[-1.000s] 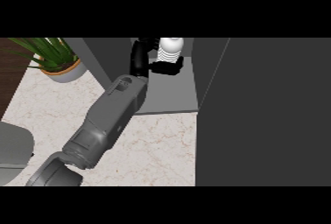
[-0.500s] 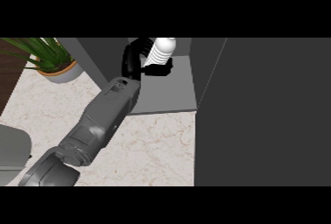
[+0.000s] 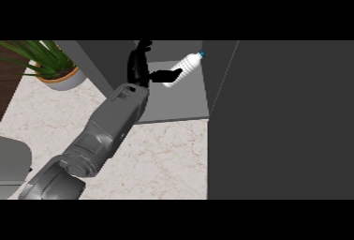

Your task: Pick up the bottled water, place it into the cabinet and close the cabinet

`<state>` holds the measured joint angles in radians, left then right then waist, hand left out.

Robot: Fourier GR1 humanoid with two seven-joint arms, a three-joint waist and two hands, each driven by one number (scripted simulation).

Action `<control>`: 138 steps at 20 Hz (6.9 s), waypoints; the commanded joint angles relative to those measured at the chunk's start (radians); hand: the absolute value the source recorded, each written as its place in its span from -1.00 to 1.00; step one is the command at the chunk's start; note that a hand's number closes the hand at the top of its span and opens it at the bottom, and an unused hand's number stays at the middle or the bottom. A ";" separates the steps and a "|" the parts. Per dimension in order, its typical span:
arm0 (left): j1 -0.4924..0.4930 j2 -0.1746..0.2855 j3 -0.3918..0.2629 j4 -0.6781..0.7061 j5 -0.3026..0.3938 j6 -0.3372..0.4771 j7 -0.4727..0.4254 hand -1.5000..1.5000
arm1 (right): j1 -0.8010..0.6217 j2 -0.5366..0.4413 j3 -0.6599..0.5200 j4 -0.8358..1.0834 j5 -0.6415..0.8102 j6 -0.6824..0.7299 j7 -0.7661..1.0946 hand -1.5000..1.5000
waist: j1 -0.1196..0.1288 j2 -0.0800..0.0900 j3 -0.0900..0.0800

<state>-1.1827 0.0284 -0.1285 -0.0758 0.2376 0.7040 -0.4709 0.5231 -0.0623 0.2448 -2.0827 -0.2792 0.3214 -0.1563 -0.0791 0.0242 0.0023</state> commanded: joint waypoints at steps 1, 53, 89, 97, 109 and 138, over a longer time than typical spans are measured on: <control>0.016 0.088 0.002 0.029 -0.008 -0.055 0.008 -1.00 | 0.008 -0.014 -0.020 -0.008 -0.020 0.011 -0.004 -1.00 | 0.002 0.007 -0.003; 0.969 0.057 -0.327 -1.540 0.167 -0.311 0.162 -1.00 | 0.114 -0.016 0.021 -0.085 0.031 -0.040 -0.025 -1.00 | 0.118 -0.041 -0.001; 1.953 0.484 -0.084 -2.291 0.412 -0.644 -0.065 -1.00 | -0.035 -0.023 0.507 -0.262 0.350 0.036 0.334 1.00 | 0.142 -0.027 -0.006; 2.025 0.528 0.055 -2.215 0.512 -0.815 -0.126 -1.00 | -0.308 0.057 0.394 -0.140 0.242 -0.064 0.480 1.00 | 0.154 -0.021 -0.006; 2.237 0.515 0.255 -2.211 0.634 -1.053 -0.189 -1.00 | -0.840 0.062 0.187 0.127 -0.085 -0.349 0.585 1.00 | 0.131 -0.025 -0.002; 2.257 0.460 0.491 -2.194 0.835 -1.234 -0.022 -1.00 | -1.423 0.060 -0.106 0.887 -0.279 -0.050 0.499 1.00 | 0.129 -0.016 -0.002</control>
<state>1.0842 0.4773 0.3457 -2.2733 1.0439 -0.5213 -0.5138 -0.7404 -0.0424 0.1658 -1.3555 -0.5511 0.3155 0.3579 0.0130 -0.0257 0.0254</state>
